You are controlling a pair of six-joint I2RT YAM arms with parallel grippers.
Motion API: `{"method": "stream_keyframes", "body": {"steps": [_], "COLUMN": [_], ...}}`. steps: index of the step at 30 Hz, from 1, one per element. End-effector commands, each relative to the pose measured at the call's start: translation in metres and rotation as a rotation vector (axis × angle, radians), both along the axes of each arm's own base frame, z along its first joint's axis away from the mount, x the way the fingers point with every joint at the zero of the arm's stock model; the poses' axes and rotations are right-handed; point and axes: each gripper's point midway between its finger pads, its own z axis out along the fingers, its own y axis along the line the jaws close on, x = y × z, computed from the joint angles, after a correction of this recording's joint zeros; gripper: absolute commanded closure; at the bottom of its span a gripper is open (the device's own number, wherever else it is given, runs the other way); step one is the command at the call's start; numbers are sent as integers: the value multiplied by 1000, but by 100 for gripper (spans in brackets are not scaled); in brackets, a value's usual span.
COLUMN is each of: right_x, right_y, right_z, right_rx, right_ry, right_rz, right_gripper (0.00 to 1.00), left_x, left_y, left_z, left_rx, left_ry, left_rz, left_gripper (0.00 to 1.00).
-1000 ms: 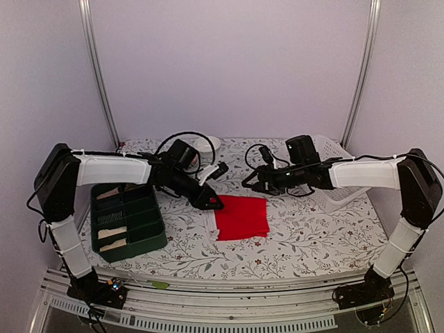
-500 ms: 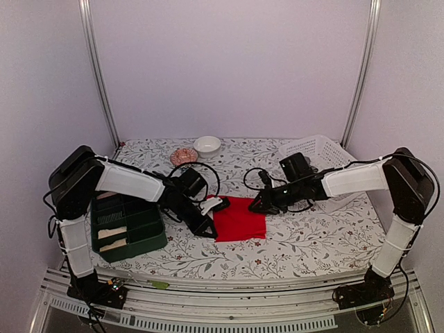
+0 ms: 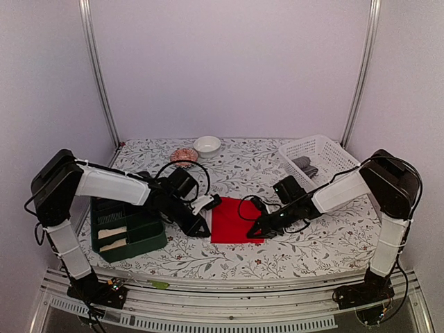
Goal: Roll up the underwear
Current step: Smooth out the underwear at the center of the board.
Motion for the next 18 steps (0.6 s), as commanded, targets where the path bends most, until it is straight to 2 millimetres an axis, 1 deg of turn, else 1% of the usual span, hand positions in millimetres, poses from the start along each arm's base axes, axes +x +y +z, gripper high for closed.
{"method": "stream_keyframes", "body": {"steps": [1, 2, 3, 5, 6, 7, 9, 11, 13, 14, 16, 18], "right_x": [-32, -34, -37, -40, -41, -42, -45, -46, -44, -43, -39, -35], "right_y": [-17, -19, -22, -28, -32, -36, -41, -43, -40, -37, -31, -26], "right_z": [-41, -44, -48, -54, -57, -60, -59, -58, -54, -51, -46, -41], "right_rx": [-84, -91, -107, -142, -162, -186, -206, -215, -200, -188, -168, -159], "right_ry": [58, 59, 61, 62, 52, 48, 40, 26, 15, 12, 0, -17], "right_rz": [78, 84, 94, 106, 118, 124, 143, 155, 173, 181, 196, 212], "right_gripper": [88, 87, 87, 87, 87, 87, 87, 86, 84, 84, 82, 82], "left_x": [4, 4, 5, 7, 6, 3, -3, -14, -28, -35, -44, -40], "left_y": [-1, -1, 0, -3, -5, -8, -11, -11, -16, -20, -28, -37], "left_z": [19, 20, 24, 39, 47, 54, 66, 69, 71, 70, 64, 58], "left_rx": [-39, -34, -34, -56, -73, -93, -119, -126, -150, -147, -106, -63], "left_ry": [-45, -56, -81, -163, -210, -256, -360, -463, -545, -577, -645, -676], "left_rz": [26, 24, 22, -3, -21, -47, -101, -174, -263, -313, -387, -414], "left_gripper": [88, 88, 85, 74, 70, 69, 66, 65, 60, 57, 55, 55]}}
